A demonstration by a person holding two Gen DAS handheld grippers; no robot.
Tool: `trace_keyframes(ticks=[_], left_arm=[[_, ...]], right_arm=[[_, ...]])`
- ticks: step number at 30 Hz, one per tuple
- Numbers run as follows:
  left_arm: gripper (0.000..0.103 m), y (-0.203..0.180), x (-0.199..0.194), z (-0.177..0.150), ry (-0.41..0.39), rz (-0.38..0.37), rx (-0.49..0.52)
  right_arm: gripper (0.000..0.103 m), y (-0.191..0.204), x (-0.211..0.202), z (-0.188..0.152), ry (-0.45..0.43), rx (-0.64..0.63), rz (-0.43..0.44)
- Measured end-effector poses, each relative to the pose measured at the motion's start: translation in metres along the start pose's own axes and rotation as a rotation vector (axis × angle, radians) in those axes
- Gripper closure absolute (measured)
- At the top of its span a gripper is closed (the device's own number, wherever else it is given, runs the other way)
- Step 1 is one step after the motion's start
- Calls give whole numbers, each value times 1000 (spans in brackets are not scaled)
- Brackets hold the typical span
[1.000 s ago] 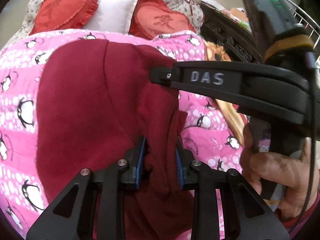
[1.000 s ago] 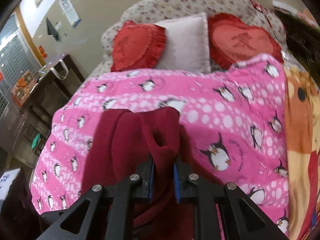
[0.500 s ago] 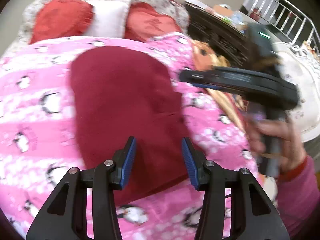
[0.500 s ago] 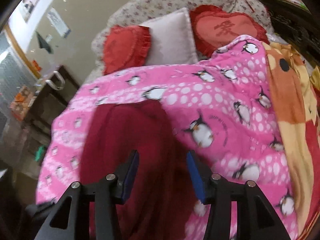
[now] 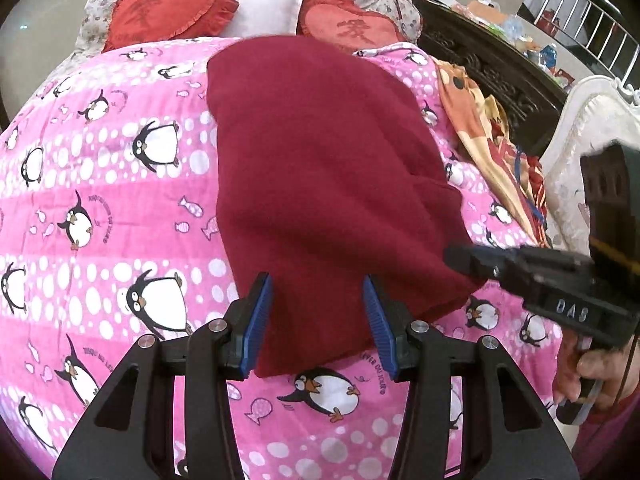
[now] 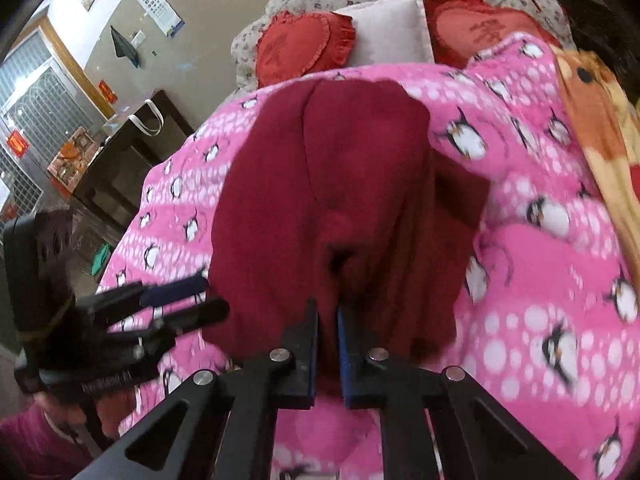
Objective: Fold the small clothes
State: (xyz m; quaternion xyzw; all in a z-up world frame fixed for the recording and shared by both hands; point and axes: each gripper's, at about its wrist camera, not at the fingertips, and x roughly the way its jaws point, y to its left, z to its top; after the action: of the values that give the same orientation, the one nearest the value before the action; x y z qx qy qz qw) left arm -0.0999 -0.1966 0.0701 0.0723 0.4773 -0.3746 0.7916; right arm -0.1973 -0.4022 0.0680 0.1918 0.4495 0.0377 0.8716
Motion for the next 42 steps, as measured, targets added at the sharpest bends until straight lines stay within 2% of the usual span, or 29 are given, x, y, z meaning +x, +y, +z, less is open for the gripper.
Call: trace_keyframes(ticks=[5, 9, 12, 13, 15, 16, 17, 20, 22, 24, 25, 28, 32, 36, 40, 42], left_arm=[[57, 1, 8, -5, 18, 13, -6], [57, -5, 3, -2, 2, 23, 11], [57, -8, -1, 1, -23, 28, 25], [57, -10, 0, 2, -23, 27, 27], [57, -10, 4, 2, -13, 20, 25], [57, -11, 7, 1, -5, 16, 20], [57, -11, 9, 1, 1, 12, 13], [57, -12, 14, -1, 13, 7, -5], [57, -14, 16, -2, 14, 15, 1], [57, -15, 17, -2, 17, 21, 9], [57, -15, 18, -2, 19, 24, 11], [56, -17, 21, -3, 21, 27, 21], [56, -18, 28, -3, 22, 22, 26], [56, -22, 29, -4, 17, 42, 35], [56, -21, 24, -3, 14, 53, 26], [56, -18, 21, -3, 13, 48, 10]], right_arm=[[96, -25, 12, -21, 29, 88, 14], [96, -21, 7, -24, 46, 66, 21], [96, -27, -14, -13, -18, 116, 73], [89, -30, -21, -8, -50, 129, 82], [59, -33, -37, 7, -130, 152, 49], [37, -34, -40, 16, -155, 161, 13], [32, -34, -41, 22, -163, 163, -5], [32, -33, -24, 48, -162, 182, -42], [34, -35, -7, 60, -136, 201, -26], [58, -36, 11, 66, -92, 195, -2], [78, -34, 20, 68, -65, 180, -10], [92, -28, 20, 67, -84, 95, -84], [93, -37, 22, 62, -90, 57, -178], [93, -45, 29, 59, -82, 72, -188], [93, -40, 10, 58, -111, 103, -147], [80, -37, 0, 55, -125, 123, -129]])
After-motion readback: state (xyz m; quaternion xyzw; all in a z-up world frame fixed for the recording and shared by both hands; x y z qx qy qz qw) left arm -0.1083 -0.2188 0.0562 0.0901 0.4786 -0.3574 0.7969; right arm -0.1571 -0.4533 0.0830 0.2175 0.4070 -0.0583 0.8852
